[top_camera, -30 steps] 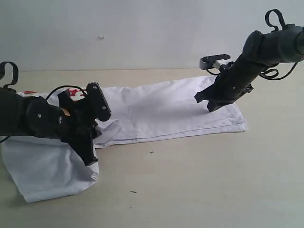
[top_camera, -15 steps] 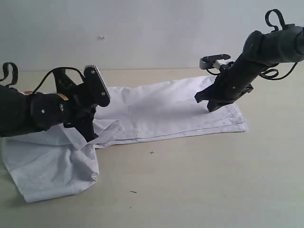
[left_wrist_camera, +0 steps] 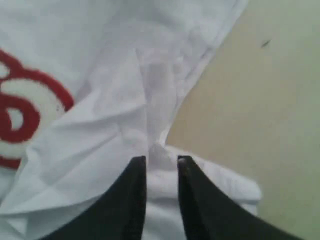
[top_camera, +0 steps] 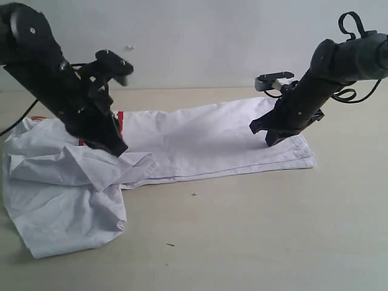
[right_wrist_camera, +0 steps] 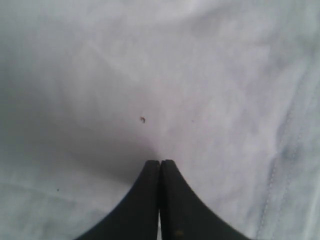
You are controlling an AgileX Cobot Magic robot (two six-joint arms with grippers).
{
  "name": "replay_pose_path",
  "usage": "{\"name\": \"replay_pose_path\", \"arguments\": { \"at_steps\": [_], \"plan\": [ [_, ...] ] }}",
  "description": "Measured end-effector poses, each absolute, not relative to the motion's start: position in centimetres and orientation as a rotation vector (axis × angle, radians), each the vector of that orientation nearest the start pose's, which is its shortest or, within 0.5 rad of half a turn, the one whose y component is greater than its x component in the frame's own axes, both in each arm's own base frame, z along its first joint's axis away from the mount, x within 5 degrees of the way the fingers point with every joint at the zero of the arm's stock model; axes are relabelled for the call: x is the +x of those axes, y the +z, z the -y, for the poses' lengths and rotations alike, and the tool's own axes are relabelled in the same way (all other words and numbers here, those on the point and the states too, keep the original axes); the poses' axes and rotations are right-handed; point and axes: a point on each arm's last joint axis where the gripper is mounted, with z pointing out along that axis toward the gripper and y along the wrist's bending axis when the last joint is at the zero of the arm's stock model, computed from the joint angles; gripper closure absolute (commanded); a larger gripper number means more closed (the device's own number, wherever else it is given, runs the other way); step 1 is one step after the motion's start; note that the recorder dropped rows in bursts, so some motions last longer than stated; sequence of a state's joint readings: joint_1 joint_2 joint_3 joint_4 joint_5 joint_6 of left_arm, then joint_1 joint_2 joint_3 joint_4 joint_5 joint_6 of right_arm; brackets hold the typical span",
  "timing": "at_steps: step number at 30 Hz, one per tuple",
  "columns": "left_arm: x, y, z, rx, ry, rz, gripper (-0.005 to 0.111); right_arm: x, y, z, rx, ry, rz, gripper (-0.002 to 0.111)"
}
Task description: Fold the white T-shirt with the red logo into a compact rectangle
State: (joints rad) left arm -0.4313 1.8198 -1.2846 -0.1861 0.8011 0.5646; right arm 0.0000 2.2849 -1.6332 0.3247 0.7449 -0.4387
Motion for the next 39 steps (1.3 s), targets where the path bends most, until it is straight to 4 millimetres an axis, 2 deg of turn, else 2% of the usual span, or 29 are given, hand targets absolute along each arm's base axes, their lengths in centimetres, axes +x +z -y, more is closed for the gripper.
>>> {"name": "replay_pose_path", "arguments": {
  "at_steps": [2,7,13,17,20,24,27,31,39],
  "plan": [
    [32.6,20.2,16.6,1.237,-0.078,-2.564,0.06,46.3,11.0,-2.0,-0.321,0.267,-2.804,0.108],
    [31.5,17.5,17.6,1.275,-0.005,-2.514,0.06,46.3,11.0,-2.0,-0.319,0.269,-2.804,0.108],
    [32.6,14.3,18.0,1.218,0.018,-2.448,0.06,46.3,11.0,-2.0,-0.316,0.269,-2.801,0.108],
    [33.3,13.4,18.0,1.227,0.066,-2.392,0.06,46.4,11.1,-2.0,-0.315,0.266,-2.796,0.108],
    [33.5,12.6,17.9,1.27,0.108,-2.384,0.065,46.5,11.1,-1.9,-0.312,0.261,-2.787,0.108],
    [33.6,11.5,17.8,1.319,0.141,-2.385,0.08,46.5,11.1,-1.9,-0.31,0.258,-2.782,0.108],
    [33.7,11.5,17.7,1.342,0.159,-2.371,0.086,46.5,11.1,-1.9,-0.309,0.257,-2.779,0.108],
    [33.8,11.5,17.6,1.388,0.193,-2.34,0.087,46.6,11.1,-1.9,-0.308,0.254,-2.776,0.108],
    [34.6,14.7,18.0,1.337,0.205,-2.256,0.087,46.6,11.1,-1.9,-0.307,0.253,-2.774,0.108]
  ]
}}
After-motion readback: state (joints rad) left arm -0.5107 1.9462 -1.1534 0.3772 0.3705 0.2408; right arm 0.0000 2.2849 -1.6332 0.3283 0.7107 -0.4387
